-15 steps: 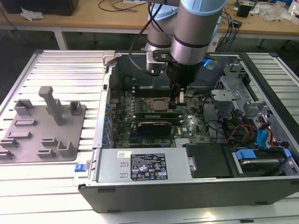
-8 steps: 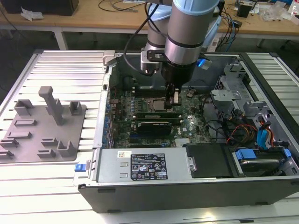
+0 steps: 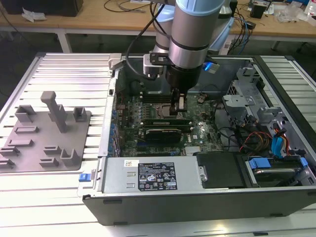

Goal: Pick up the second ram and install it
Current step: 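Press down the second ram until it locks into place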

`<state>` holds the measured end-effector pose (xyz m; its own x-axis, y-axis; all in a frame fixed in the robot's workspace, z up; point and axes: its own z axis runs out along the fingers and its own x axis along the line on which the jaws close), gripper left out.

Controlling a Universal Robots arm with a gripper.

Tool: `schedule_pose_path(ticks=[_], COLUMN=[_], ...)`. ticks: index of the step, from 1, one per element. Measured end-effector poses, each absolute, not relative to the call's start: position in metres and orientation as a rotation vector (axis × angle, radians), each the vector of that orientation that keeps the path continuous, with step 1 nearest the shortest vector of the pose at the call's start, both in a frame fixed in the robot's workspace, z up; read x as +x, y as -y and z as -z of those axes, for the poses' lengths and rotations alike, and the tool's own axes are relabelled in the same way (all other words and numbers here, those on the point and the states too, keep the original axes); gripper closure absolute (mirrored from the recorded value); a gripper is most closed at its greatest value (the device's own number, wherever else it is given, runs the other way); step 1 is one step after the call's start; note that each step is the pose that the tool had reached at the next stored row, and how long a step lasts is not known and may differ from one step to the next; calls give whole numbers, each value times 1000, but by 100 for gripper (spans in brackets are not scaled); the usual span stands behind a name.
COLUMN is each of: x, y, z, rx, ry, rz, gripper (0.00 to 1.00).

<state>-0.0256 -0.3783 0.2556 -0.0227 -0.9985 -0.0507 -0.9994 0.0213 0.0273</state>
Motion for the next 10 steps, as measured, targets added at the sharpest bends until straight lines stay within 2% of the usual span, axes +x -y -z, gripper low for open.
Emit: schedule_pose_path(ticks=[10], x=[-53], y=[378], z=[-254], rx=[-2184], ry=[-2233], rz=[-86], gripper=[92])
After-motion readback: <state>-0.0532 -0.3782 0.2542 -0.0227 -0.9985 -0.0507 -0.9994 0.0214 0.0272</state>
